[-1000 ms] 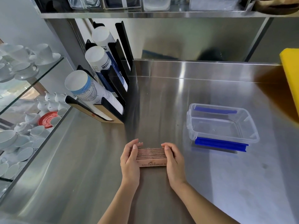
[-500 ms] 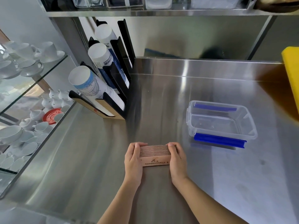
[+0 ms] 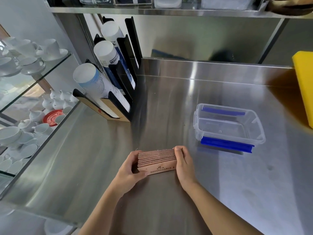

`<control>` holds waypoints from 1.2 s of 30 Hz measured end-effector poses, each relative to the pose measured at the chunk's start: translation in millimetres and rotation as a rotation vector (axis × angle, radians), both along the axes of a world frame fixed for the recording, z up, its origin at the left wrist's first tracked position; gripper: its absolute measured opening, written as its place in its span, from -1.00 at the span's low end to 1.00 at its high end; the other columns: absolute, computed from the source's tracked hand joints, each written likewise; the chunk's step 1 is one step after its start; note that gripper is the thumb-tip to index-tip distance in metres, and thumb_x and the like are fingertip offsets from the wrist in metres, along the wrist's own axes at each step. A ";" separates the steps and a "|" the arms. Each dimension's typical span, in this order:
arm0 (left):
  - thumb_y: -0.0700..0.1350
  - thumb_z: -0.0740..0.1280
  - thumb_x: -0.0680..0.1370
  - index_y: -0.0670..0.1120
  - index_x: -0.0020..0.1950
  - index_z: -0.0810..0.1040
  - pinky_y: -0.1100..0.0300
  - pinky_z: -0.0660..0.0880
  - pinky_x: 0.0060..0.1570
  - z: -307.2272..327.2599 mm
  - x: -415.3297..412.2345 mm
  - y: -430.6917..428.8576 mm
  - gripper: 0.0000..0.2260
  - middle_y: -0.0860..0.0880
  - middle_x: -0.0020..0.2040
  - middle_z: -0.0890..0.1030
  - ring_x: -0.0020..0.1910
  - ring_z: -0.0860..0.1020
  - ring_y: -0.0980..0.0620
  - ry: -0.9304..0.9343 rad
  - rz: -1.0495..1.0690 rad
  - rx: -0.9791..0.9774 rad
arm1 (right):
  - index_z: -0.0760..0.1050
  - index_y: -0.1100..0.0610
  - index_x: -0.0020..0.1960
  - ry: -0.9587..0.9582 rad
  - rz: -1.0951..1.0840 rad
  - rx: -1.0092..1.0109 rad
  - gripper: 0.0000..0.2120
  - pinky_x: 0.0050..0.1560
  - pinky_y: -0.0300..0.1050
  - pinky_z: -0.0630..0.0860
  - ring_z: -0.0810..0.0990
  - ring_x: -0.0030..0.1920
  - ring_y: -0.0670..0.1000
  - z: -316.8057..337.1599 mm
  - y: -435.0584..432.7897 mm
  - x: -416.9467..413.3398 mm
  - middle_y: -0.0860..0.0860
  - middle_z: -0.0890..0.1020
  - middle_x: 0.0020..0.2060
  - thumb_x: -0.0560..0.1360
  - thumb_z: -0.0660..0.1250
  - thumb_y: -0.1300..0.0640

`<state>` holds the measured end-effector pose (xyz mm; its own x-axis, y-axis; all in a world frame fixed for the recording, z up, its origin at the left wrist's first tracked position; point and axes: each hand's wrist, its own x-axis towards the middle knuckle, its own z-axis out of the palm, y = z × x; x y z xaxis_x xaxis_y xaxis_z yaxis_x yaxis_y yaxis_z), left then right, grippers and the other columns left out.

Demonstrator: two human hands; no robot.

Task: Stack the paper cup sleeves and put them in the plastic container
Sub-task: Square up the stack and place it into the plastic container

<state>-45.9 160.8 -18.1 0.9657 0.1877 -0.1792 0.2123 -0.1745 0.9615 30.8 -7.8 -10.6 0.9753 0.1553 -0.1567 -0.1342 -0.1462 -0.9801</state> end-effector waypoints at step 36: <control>-0.33 0.49 0.32 0.07 -0.09 0.56 0.47 0.50 -0.19 25.8 8.2 -4.7 -0.66 0.26 -0.20 0.71 -0.19 0.62 0.23 -0.055 0.145 0.020 | 0.46 -0.13 -0.11 0.005 0.102 0.002 -0.64 -0.02 -0.28 0.57 0.63 -0.09 -0.16 27.6 -51.1 1.3 -0.18 0.62 -0.13 0.37 0.43 0.32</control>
<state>-37.7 156.1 7.7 0.9366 0.3287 -0.1213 0.1833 -0.1647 0.9691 32.1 -59.0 17.0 0.9537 0.2537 -0.1613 -0.1238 -0.1575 -0.9797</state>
